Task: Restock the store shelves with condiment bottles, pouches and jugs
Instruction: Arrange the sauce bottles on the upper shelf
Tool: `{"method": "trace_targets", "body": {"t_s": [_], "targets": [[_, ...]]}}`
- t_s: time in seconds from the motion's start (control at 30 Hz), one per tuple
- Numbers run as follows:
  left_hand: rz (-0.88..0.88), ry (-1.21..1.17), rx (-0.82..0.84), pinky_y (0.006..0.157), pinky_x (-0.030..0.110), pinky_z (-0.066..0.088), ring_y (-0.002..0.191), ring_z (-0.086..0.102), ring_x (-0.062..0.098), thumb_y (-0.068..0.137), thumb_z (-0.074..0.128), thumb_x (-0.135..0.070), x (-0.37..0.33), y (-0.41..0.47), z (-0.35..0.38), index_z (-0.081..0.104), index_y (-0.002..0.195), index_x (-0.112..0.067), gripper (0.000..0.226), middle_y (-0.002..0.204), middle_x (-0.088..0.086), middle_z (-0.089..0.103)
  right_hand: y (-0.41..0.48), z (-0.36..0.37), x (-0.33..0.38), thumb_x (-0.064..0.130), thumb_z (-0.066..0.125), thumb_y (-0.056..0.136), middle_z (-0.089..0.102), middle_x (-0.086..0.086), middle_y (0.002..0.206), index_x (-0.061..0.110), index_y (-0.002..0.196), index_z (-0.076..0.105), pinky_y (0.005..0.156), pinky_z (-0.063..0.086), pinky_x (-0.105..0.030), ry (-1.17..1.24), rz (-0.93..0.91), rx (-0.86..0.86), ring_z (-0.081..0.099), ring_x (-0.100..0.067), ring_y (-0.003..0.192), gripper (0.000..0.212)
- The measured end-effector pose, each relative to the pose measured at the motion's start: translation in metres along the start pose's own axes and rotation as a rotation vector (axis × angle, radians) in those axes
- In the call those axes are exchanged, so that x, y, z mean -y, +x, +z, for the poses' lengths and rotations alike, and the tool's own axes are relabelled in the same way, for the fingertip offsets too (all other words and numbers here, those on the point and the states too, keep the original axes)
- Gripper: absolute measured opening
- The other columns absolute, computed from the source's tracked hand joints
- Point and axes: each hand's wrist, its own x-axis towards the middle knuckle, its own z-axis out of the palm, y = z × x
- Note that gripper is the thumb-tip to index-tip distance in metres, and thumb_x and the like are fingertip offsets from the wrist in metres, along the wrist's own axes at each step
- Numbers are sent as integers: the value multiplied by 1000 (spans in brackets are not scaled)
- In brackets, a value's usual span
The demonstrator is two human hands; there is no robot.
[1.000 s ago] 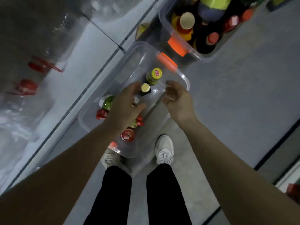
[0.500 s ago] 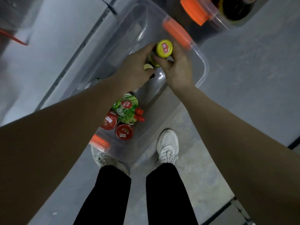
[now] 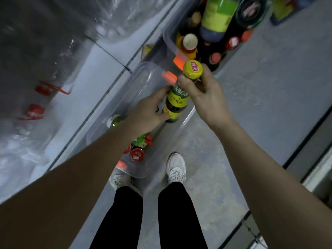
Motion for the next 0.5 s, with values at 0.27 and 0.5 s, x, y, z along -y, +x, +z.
{"method": "trace_targets", "body": {"t_s": [0.27, 0.5], "targets": [[14, -132, 0, 107, 55, 44, 131, 54, 15, 67, 82, -25, -97, -102, -7, 38, 145, -37, 90, 142, -7, 56, -49, -51, 129, 32, 63, 95, 71, 5, 111, 24, 116, 65, 103, 51, -47, 168, 33, 6, 65, -11, 108, 23], [-45, -174, -4, 103, 48, 50, 113, 65, 11, 57, 86, -33, -183, -194, -29, 51, 130, -32, 82, 122, -6, 69, -91, -88, 250, 23, 59, 102, 74, 2, 86, 14, 98, 68, 68, 56, -23, 416, 44, 25, 71, -11, 79, 13]]}}
